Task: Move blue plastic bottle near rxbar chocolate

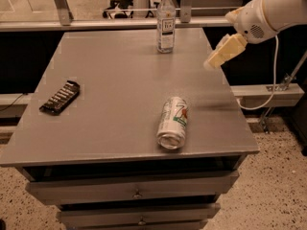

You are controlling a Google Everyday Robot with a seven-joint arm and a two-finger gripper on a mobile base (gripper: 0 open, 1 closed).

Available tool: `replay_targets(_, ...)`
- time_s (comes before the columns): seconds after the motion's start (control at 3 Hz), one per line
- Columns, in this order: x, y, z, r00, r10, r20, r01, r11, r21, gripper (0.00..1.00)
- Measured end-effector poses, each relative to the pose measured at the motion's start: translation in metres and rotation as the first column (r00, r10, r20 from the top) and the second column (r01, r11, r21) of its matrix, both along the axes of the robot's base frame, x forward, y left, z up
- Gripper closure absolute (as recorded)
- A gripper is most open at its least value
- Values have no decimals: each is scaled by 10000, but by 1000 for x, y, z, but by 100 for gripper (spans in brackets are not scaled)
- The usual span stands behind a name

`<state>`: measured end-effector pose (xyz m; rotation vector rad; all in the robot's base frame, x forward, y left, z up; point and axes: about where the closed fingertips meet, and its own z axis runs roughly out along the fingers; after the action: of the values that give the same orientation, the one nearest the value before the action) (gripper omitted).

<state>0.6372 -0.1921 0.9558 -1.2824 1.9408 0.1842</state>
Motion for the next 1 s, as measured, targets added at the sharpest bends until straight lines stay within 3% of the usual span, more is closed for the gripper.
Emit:
replay_targets(0.67,13,16,-7,10000,-52,76,45,9966,823,0)
replay_targets(1.0,60,47,-10,9961,-503,721,361,9820,1853,0)
